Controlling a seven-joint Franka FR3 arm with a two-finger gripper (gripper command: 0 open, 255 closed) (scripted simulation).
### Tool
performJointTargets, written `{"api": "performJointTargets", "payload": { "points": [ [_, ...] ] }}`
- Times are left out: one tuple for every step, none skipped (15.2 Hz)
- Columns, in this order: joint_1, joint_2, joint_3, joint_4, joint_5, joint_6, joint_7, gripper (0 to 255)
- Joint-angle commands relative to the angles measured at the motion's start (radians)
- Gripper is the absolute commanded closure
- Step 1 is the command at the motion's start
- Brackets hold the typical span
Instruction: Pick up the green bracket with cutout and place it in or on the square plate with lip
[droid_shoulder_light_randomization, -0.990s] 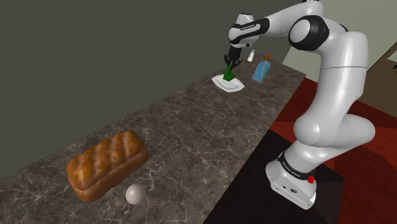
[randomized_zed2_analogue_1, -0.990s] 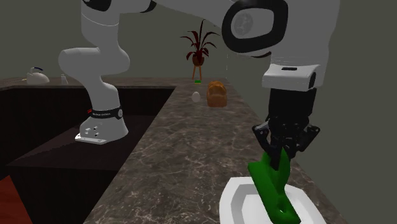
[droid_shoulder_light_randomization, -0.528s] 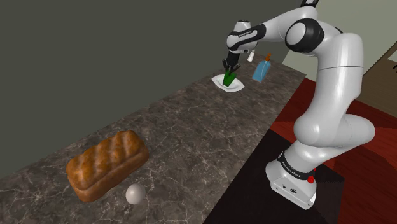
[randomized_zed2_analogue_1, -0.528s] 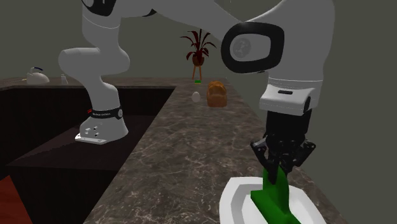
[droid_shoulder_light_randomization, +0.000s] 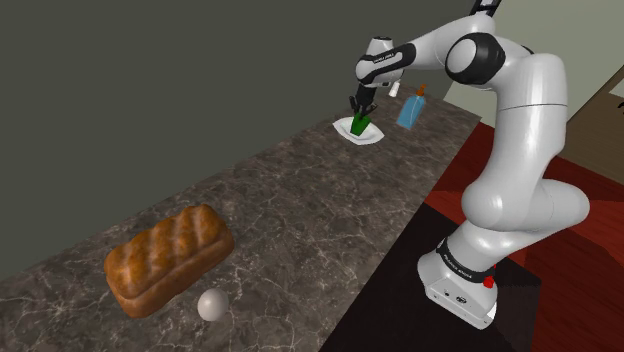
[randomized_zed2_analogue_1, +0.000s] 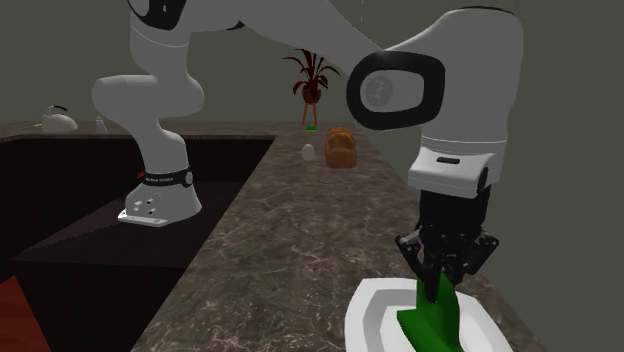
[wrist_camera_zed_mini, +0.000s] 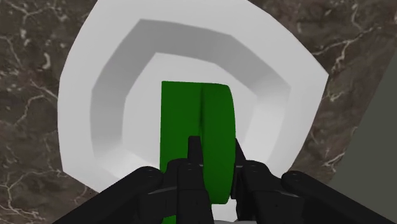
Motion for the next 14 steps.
{"api": "performJointTargets", "payload": {
  "points": [
    [0.002, 0.009, 0.004, -0.009, 0.003, -0.003, -0.002, 255],
    [0.002, 0.009, 0.004, -0.009, 0.003, -0.003, -0.002, 255],
    [0.002, 0.009, 0.004, -0.009, 0.003, -0.003, -0.002, 255],
    [0.002, 0.009, 0.004, -0.009, 0.003, -0.003, -0.002, 255],
    [0.002, 0.012, 0.004, -0.002, 0.003, -0.007, -0.003, 0],
    [0.0, 0.011, 0.004, -0.006, 0.003, -0.004, -0.004, 0],
    [0.0, 0.011, 0.004, -0.009, 0.003, -0.002, -0.004, 0],
    [0.0, 0.011, 0.004, -0.008, 0.003, -0.001, -0.004, 0],
    [0.0, 0.012, 0.004, -0.006, 0.003, -0.003, -0.004, 0],
    [0.002, 0.009, 0.004, -0.009, 0.003, -0.003, -0.002, 0],
    [0.001, -0.011, 0.007, -0.008, 0.007, -0.024, -0.004, 0],
    [0.0, -0.03, 0.01, -0.005, 0.011, -0.046, -0.006, 0],
    [-0.001, -0.048, 0.013, 0.0, 0.014, -0.069, -0.008, 0],
    [-0.001, -0.062, 0.015, 0.005, 0.017, -0.087, -0.01, 0]
  ]
}}
